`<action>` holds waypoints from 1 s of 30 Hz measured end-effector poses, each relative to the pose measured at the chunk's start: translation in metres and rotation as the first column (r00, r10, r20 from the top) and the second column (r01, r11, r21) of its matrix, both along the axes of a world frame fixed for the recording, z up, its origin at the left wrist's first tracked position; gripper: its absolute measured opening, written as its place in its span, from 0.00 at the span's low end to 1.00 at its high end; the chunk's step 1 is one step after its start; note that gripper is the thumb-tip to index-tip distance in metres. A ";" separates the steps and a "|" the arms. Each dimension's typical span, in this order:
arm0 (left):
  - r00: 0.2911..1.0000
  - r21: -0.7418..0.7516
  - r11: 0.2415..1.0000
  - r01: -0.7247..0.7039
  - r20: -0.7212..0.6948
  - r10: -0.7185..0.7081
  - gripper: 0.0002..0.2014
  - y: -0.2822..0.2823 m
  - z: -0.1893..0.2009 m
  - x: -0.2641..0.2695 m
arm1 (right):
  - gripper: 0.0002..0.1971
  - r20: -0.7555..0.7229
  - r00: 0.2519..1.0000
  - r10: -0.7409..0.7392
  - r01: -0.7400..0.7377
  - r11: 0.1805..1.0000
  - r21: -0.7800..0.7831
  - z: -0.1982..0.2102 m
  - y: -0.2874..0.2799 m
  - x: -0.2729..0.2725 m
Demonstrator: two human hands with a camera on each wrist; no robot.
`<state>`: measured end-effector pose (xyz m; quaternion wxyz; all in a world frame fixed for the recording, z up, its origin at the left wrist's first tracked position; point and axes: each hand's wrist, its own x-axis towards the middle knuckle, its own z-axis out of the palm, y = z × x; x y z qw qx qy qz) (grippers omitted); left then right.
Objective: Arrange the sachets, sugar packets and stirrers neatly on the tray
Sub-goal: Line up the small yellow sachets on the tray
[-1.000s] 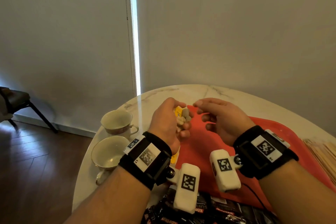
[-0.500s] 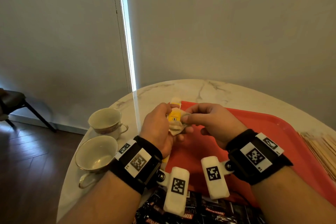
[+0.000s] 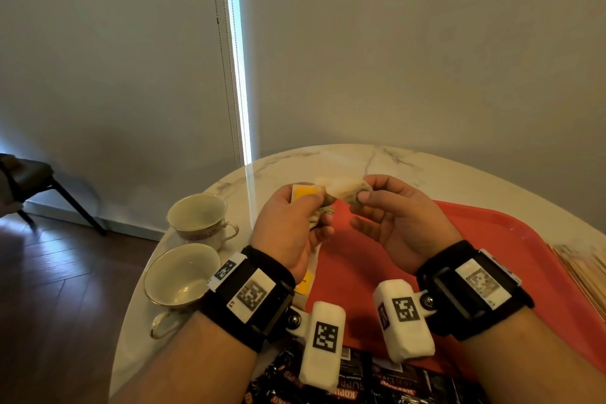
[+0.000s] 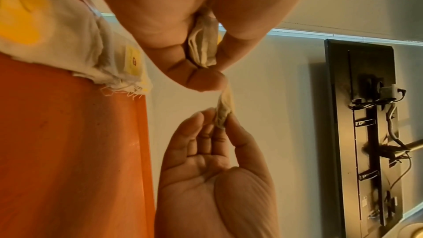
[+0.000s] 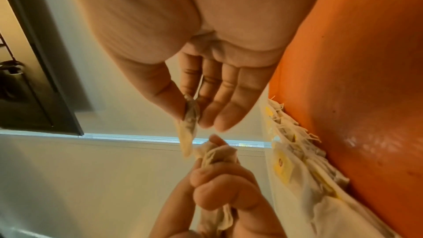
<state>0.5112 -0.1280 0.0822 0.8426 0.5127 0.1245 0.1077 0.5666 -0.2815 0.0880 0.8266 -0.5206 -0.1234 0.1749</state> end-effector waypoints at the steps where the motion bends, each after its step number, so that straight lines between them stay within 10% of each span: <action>1: 1.000 0.009 1.000 -0.013 0.003 0.013 0.04 0.001 -0.001 0.000 | 0.12 0.024 0.999 -0.039 0.038 0.999 0.021 0.000 0.000 0.001; 8: 0.998 0.082 0.995 -0.061 0.002 0.061 0.04 0.003 -0.004 0.004 | 0.13 0.374 0.894 -0.246 0.300 0.949 -0.094 -0.003 0.004 0.003; 15: 0.991 0.054 0.990 -0.133 -0.018 0.134 0.04 0.009 -0.004 0.006 | 0.11 0.278 0.871 -0.405 0.411 0.911 0.038 0.005 -0.007 0.010; 22: 0.999 0.054 0.998 -0.024 0.046 0.022 0.09 -0.002 -0.002 0.001 | 0.10 0.643 0.759 -0.097 0.365 0.882 -0.297 -0.001 0.005 -0.003; 30: 0.996 0.079 0.997 -0.017 0.087 0.010 0.00 0.004 -0.004 0.002 | 0.11 0.562 0.820 0.112 0.116 0.928 -0.355 0.004 0.001 -0.006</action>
